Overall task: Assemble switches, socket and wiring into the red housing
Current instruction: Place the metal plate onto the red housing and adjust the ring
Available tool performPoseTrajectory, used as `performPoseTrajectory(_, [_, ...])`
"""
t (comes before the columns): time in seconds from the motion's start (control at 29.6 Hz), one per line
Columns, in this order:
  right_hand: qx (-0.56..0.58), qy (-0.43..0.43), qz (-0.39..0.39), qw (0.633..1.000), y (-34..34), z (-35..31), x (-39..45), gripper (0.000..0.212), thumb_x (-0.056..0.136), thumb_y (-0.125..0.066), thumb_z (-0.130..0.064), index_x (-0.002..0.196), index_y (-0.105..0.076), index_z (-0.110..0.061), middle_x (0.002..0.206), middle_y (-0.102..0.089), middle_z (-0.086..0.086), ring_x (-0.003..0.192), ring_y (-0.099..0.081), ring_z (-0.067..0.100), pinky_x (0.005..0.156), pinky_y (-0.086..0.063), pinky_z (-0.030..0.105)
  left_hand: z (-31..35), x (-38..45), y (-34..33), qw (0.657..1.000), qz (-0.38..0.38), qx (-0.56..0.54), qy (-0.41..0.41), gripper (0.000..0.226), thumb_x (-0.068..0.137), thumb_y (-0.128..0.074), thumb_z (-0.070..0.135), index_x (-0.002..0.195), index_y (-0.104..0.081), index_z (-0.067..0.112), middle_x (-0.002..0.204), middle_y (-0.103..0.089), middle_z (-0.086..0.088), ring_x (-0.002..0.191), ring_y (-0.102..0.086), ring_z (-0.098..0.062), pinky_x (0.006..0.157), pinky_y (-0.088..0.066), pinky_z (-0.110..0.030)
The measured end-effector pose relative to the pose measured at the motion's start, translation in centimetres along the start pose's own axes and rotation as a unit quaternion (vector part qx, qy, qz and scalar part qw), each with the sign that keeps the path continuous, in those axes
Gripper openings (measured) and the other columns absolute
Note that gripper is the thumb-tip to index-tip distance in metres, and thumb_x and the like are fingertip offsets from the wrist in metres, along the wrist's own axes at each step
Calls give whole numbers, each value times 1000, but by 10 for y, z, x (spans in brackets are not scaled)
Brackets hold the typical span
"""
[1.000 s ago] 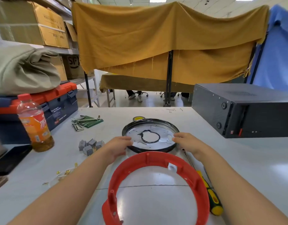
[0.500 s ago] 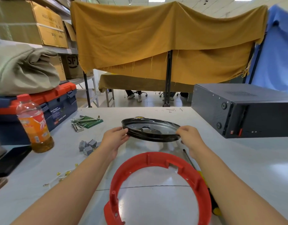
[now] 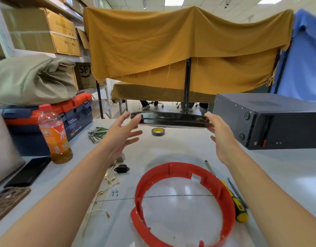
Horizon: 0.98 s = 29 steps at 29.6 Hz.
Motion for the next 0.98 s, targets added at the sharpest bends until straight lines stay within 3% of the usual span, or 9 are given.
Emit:
performPoseTrajectory(0.1, [18,13,-1,1000,-1,-12,-9,21,90,-46,-51,102,-58,-37,124,-51,-8,124,-42,17,105,-29,41,2,-4,0,999,27,34,10,84,59,-66,63,129,-49,21,122,-55,-6,108,-58,-23,82,-52,-31])
performPoseTrajectory(0.2, [-11,27,20,999,3,-23,-18,20,85,-50,-56,90,-60,-39,127,-51,0,122,-45,21,106,-33,45,8,-11,1,998,51,45,-4,79,56,-61,72,114,-56,19,115,-62,-4,104,-59,-19,89,-46,-32])
performPoseTrajectory(0.27, [-13,37,37,999,7,-28,-21,25,83,-52,-59,87,-62,-37,127,-52,4,117,-50,19,104,-37,44,12,-15,1,995,66,70,-13,63,65,-55,76,101,-56,24,106,-66,1,99,-61,-15,84,-45,-32])
performPoseTrajectory(0.34, [0,46,50,998,10,-34,-23,28,83,-54,-58,83,-63,-32,116,-62,1,102,-59,10,89,-45,33,14,-17,1,994,76,77,-19,52,73,-50,75,95,-55,28,98,-68,6,94,-63,-12,77,-44,-31])
performPoseTrajectory(0.41, [12,50,58,997,12,-40,-25,30,85,-55,-56,78,-65,-28,88,-72,-10,80,-64,0,73,-44,24,17,-20,1,993,84,79,-31,51,74,-49,75,94,-55,29,94,-69,7,90,-64,-11,72,-45,-30])
performPoseTrajectory(0.44, [15,47,63,997,13,-42,-25,31,85,-55,-56,78,-66,-28,80,-72,-13,77,-64,1,72,-44,24,19,-22,1,992,88,79,-36,51,74,-49,76,94,-56,29,93,-69,8,88,-65,-10,71,-46,-30])
performPoseTrajectory(0.68, [52,8,82,995,24,-41,-31,25,90,-52,-49,88,-64,-27,95,-69,-3,97,-63,15,91,-49,30,26,-33,-2,992,83,78,-56,46,76,-52,72,95,-58,31,93,-70,7,88,-66,-11,72,-48,-30])
performPoseTrajectory(0.84, [101,-55,40,993,30,-30,-37,27,91,-52,-47,90,-60,-22,93,-68,4,90,-65,16,85,-50,27,32,-45,-6,993,47,51,-98,38,83,-61,52,111,-58,25,107,-64,5,101,-61,-10,88,-48,-30])
performPoseTrajectory(0.98, [122,-58,40,990,38,-22,-46,11,91,-55,-14,81,-59,-15,79,-59,1,76,-58,14,66,-47,21,29,-56,-9,993,0,34,-113,36,86,-63,36,113,-60,13,111,-66,-5,105,-63,-14,92,-50,-28])
Point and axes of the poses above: each hand's wrist, its own x-axis towards the middle knuckle, its own y-axis out of the back of the hand, z = x × y, the point moved 5 cm from there along x, towards the middle knuckle
